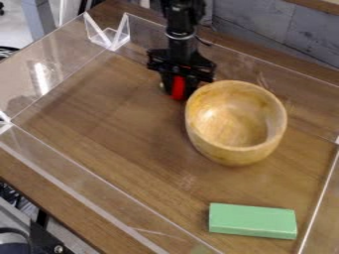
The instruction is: Move the red fruit to the right
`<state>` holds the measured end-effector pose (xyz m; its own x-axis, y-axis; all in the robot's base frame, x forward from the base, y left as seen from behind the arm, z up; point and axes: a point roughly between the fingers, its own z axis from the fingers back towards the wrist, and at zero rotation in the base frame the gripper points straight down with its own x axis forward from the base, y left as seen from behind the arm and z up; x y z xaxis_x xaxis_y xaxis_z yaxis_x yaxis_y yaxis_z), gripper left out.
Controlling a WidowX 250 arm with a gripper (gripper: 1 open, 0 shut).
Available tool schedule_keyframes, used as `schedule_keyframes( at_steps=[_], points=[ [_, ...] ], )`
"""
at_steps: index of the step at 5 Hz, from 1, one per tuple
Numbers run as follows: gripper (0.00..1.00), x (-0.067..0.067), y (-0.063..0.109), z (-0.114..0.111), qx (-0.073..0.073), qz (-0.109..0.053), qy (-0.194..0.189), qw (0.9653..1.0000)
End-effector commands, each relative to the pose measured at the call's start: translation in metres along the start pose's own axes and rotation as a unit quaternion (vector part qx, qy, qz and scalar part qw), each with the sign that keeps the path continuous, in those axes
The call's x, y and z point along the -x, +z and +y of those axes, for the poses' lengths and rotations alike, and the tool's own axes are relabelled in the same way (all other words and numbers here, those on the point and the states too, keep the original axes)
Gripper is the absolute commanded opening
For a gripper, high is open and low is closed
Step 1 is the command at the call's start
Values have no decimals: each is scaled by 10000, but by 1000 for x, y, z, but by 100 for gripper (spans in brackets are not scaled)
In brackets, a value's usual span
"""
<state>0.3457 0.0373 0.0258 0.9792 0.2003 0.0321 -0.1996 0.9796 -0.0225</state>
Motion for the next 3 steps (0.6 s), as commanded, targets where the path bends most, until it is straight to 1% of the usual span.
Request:
schedule_keyframes(
  at_steps=[1,2,3],
  points=[
    [0,-6,49,-12,99,-413,58,9991],
    [0,-7,83,-19,193,-609,139,9979],
    [0,0,104,-36,326,-810,-268,9958]
  ],
)
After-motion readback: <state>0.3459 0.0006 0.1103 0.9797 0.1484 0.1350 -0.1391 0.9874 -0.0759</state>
